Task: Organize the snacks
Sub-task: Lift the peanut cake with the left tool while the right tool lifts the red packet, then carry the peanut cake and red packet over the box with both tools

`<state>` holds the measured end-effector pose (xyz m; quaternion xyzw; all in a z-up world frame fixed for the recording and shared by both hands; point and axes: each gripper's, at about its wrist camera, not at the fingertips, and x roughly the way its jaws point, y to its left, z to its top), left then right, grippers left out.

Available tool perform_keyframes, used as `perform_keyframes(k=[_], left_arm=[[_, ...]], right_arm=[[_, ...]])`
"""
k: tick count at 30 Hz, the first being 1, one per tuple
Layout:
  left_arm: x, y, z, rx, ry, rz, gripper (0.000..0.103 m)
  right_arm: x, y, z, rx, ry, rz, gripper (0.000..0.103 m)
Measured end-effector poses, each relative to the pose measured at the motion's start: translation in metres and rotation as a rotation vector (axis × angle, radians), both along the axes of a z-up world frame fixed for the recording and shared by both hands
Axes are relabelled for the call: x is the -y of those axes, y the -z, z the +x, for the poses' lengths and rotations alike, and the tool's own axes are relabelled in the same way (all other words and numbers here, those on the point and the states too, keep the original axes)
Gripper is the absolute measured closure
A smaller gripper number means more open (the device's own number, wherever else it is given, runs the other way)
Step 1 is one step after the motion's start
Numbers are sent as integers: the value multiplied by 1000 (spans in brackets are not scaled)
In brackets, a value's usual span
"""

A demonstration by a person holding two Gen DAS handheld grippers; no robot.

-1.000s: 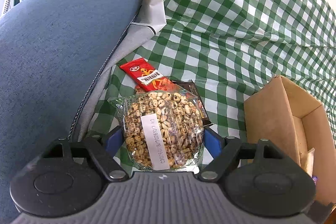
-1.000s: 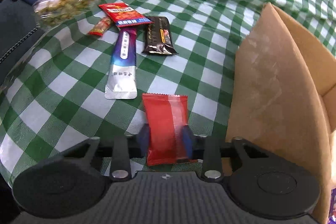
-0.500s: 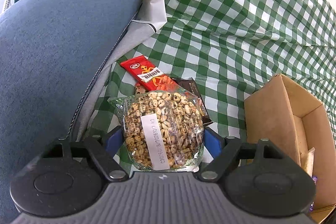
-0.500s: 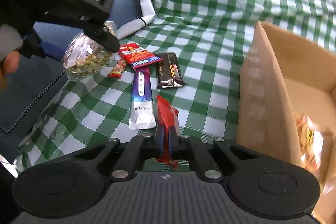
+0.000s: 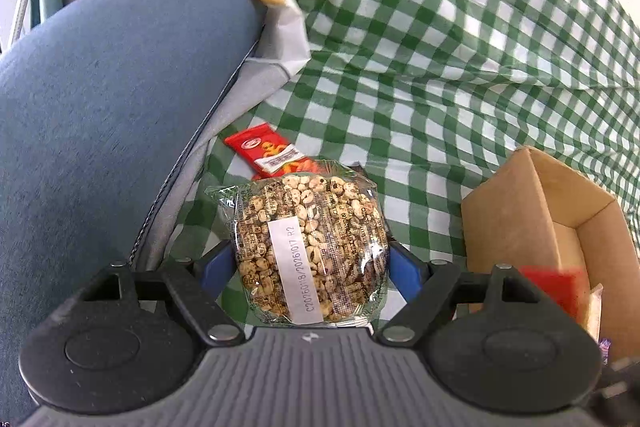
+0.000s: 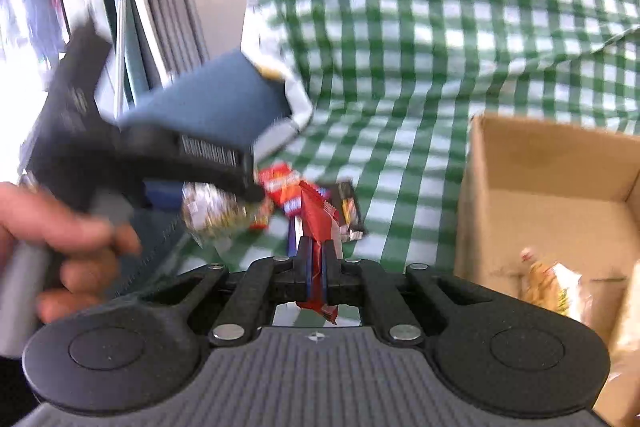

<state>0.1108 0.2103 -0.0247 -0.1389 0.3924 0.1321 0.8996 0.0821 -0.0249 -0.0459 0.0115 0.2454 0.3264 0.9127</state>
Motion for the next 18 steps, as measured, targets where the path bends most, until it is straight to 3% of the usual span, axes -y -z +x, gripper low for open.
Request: perform_keyframes(k=[5,9,15,18], left_arm=[[26,-8,-2,60,71,81,19],[50,-16,-3,123,145,124,19],[89,-21,-2,205,239,154,19],[111,-22,-2,254,294,192,19]], right_arm=[[49,-43,-11,69,32,109,99],[104,-64,-5,127,127,175,99],[173,-47,13,164,313,147,99],[200,-25,14,103,396,178,99]])
